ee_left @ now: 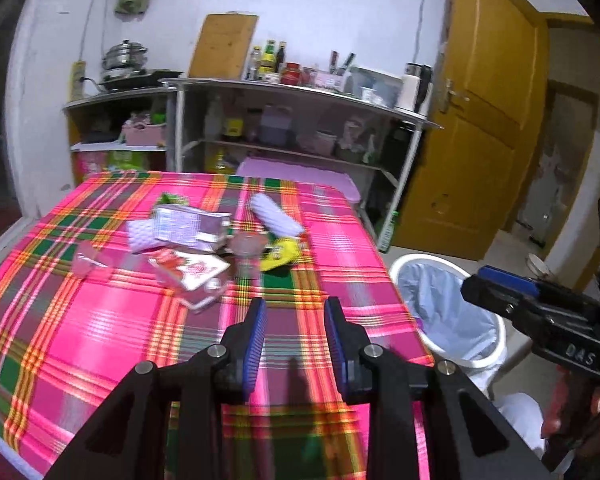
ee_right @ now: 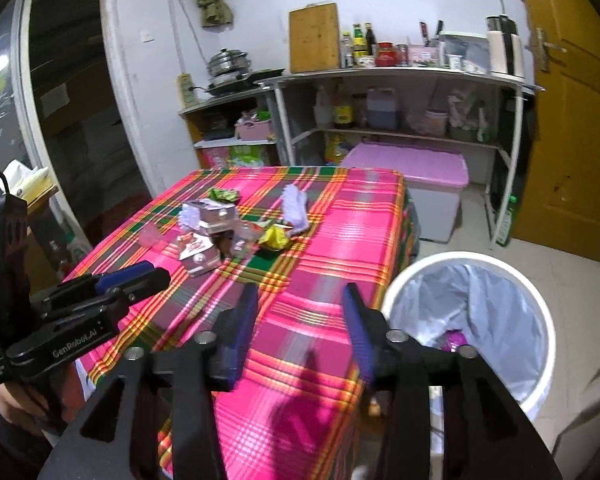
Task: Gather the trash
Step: 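Move both tools back over the table toward the remaining trash, then grasp the yellow snack bag with the right tool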
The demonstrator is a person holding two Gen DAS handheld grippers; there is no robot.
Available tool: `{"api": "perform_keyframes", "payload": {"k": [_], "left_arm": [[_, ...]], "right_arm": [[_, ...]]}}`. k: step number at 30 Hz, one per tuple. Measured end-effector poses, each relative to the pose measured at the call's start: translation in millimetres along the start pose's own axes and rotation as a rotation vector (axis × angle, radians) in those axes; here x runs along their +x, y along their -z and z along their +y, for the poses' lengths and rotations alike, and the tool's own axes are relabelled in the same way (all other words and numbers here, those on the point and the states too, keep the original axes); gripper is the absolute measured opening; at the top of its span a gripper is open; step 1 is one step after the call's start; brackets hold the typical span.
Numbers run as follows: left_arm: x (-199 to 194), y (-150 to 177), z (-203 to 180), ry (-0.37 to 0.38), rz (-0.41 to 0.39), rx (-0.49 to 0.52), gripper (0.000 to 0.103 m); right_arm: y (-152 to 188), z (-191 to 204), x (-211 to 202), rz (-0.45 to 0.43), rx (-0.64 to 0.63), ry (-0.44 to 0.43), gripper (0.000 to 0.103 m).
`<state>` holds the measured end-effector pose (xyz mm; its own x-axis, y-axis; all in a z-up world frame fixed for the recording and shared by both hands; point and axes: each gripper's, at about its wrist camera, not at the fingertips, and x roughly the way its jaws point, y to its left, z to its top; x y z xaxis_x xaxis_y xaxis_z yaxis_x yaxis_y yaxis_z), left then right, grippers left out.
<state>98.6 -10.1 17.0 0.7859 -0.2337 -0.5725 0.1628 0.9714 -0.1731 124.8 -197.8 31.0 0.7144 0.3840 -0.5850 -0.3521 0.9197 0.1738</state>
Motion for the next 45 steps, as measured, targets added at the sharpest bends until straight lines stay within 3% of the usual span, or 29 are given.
{"api": "perform_keyframes", "payload": {"k": [8,13,26,36,38,40,45], "left_arm": [[7,-2,42,-0.079,0.016,-0.067,0.030],[18,-8,64,-0.085,0.025,-0.118,0.048],[53,-22,87,-0.102,0.050,-0.128,0.049],[69,-26,107,-0.088,0.055,-0.168,0.049],[70,-25,110,-0.084,0.058,-0.175,0.049],[70,-24,112,-0.077,0.061,-0.182,0.049],[76,-21,118,-0.053,0.077,-0.205,0.049]], "right_arm": [[-5,9,29,0.056,-0.037,-0.045,0.054],[-15,7,49,0.079,-0.045,-0.058,0.054],[-37,0,115,0.188,0.011,-0.101,0.054],[-51,17,160,0.247,0.019,-0.120,0.054],[-53,20,170,0.256,0.024,-0.118,0.050],[-54,20,176,0.268,0.031,-0.114,0.037],[-52,22,191,0.295,0.048,-0.114,0.016]]}}
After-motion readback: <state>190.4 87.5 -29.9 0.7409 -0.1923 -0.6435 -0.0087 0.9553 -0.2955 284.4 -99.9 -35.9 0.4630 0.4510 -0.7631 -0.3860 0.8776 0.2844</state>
